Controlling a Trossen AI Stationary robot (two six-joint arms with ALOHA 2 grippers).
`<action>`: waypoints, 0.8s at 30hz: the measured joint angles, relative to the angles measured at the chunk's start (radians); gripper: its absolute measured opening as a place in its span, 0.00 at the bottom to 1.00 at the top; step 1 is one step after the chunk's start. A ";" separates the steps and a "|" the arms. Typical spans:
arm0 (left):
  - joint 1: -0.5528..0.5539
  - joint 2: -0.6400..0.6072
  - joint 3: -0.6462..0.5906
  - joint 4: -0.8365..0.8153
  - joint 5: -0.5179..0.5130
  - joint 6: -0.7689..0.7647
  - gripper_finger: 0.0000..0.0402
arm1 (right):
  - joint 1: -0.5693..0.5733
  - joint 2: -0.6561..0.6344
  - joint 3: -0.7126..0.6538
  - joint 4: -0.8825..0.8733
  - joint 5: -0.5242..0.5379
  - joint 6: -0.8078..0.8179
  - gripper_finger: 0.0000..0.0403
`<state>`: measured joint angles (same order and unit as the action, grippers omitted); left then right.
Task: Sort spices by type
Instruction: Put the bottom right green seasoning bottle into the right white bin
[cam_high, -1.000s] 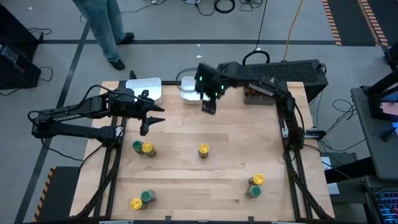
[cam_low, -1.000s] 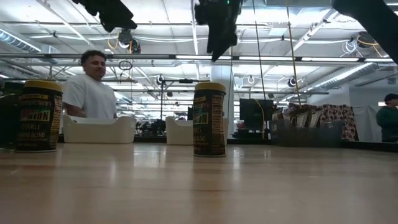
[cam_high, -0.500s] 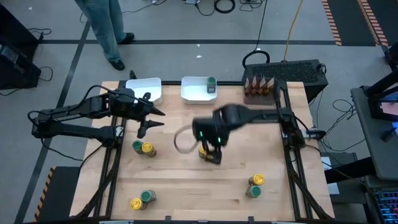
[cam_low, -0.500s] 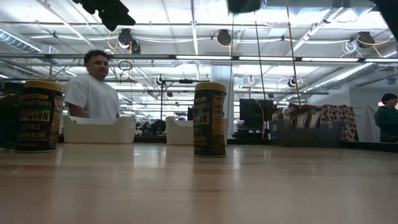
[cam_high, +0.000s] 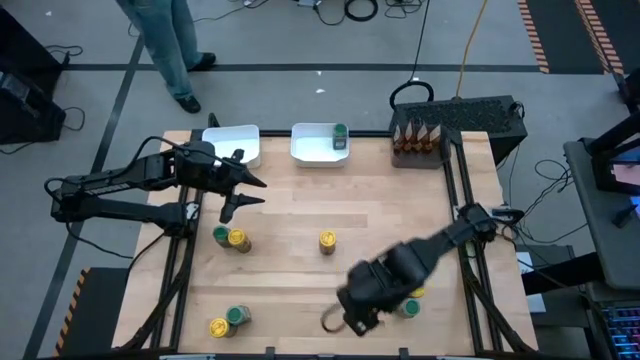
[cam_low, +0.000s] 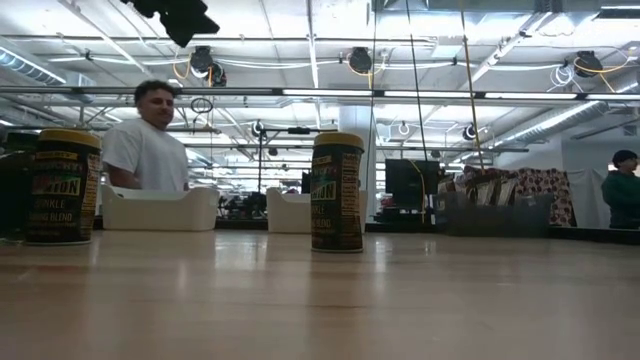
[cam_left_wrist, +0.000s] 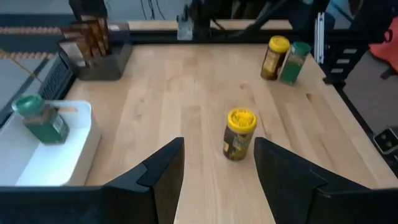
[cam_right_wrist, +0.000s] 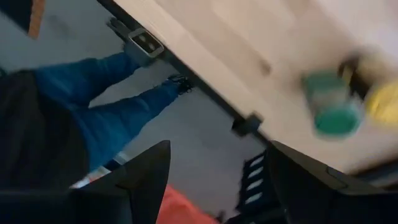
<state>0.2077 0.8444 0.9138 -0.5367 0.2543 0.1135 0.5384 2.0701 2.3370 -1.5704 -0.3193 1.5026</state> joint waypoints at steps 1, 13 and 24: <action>0.000 0.000 0.000 0.011 0.000 0.000 0.49 | 0.021 0.000 -0.008 0.001 0.002 0.061 0.61; 0.000 0.031 0.000 0.125 0.096 -0.070 0.49 | 0.149 -0.010 -0.223 -0.001 0.009 0.375 0.61; -0.001 0.105 0.000 0.138 0.114 -0.208 0.49 | 0.272 -0.211 -0.555 0.084 0.231 0.732 0.61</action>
<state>0.2070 0.9492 0.9138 -0.3989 0.3687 -0.0943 0.8109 1.8593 1.7823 -1.4864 -0.0880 2.2342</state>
